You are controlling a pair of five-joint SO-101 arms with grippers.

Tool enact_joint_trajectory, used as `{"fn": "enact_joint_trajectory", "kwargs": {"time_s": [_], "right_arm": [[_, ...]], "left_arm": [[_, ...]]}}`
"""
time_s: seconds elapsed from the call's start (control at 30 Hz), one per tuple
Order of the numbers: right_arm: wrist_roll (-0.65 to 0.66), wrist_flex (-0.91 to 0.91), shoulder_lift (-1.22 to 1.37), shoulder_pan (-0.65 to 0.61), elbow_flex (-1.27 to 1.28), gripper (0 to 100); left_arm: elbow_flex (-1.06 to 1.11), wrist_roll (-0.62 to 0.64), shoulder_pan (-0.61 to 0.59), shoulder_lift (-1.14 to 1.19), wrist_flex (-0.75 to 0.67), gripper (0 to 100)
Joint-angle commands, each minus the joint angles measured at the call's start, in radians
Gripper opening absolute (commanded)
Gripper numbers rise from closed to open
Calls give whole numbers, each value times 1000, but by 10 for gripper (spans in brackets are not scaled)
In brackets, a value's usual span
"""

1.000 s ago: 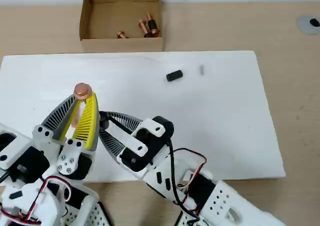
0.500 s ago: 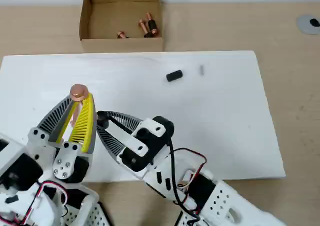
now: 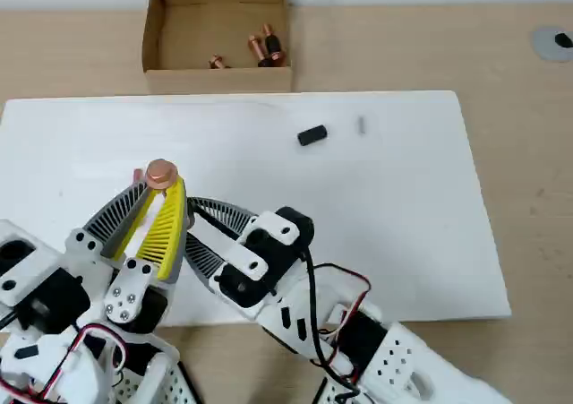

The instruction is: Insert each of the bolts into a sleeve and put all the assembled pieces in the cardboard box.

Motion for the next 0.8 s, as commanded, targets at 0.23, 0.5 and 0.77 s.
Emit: {"fn": "enact_joint_trajectory", "kwargs": {"time_s": [0.23, 0.5, 0.77], "right_arm": [[-6, -28, -18, -8, -71, 9], [-6, -28, -24, -8, -71, 9], [-5, -26, -24, -7, -71, 9]], "left_arm": [[11, -78, 8, -1, -48, 3], [120, -75, -43, -1, -204, 3], [140, -78, -44, -1, -222, 3]]}}
